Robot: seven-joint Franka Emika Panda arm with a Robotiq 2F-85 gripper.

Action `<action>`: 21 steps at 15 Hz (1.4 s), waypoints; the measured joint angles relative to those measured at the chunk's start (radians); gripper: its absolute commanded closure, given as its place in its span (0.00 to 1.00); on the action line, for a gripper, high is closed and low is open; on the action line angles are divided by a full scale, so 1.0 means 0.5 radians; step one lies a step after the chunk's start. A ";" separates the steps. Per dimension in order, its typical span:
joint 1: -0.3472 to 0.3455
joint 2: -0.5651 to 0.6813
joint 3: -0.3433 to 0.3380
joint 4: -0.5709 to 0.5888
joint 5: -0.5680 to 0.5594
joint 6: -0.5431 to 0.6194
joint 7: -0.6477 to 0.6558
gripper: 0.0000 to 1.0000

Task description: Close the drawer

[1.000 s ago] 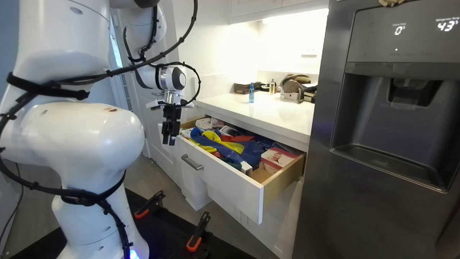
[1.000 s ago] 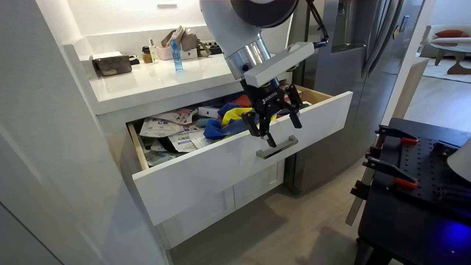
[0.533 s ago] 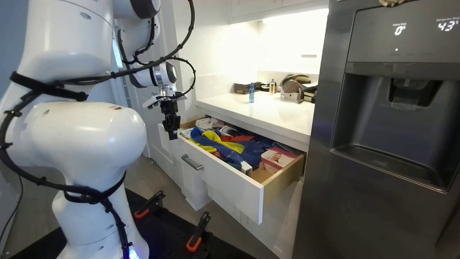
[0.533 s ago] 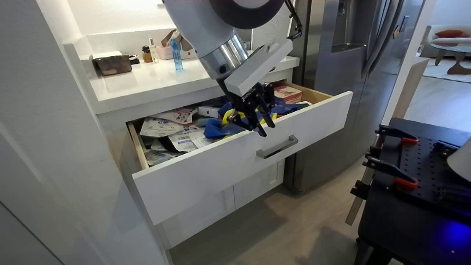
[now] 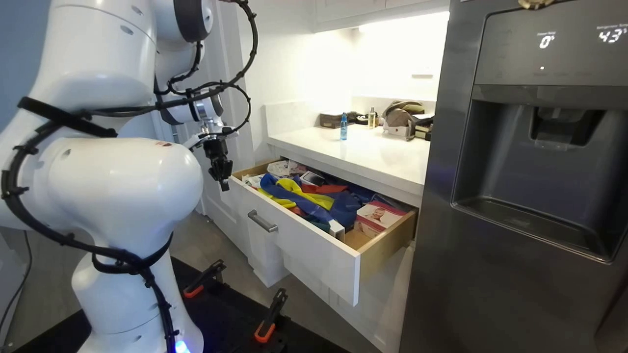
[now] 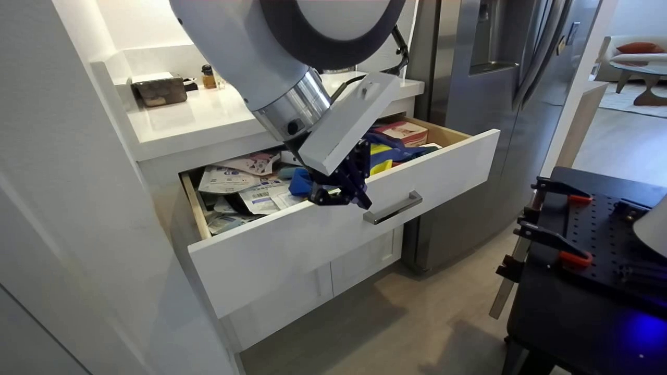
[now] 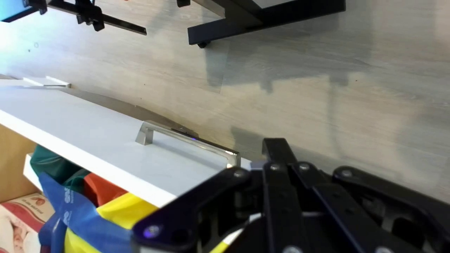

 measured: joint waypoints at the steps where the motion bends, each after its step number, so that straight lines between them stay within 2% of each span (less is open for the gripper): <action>1: -0.003 0.025 -0.005 0.012 0.000 0.000 0.000 1.00; 14: -0.183 0.297 -0.149 0.195 0.016 0.059 -0.073 1.00; 21: -0.273 0.361 -0.243 0.296 0.016 0.064 -0.086 1.00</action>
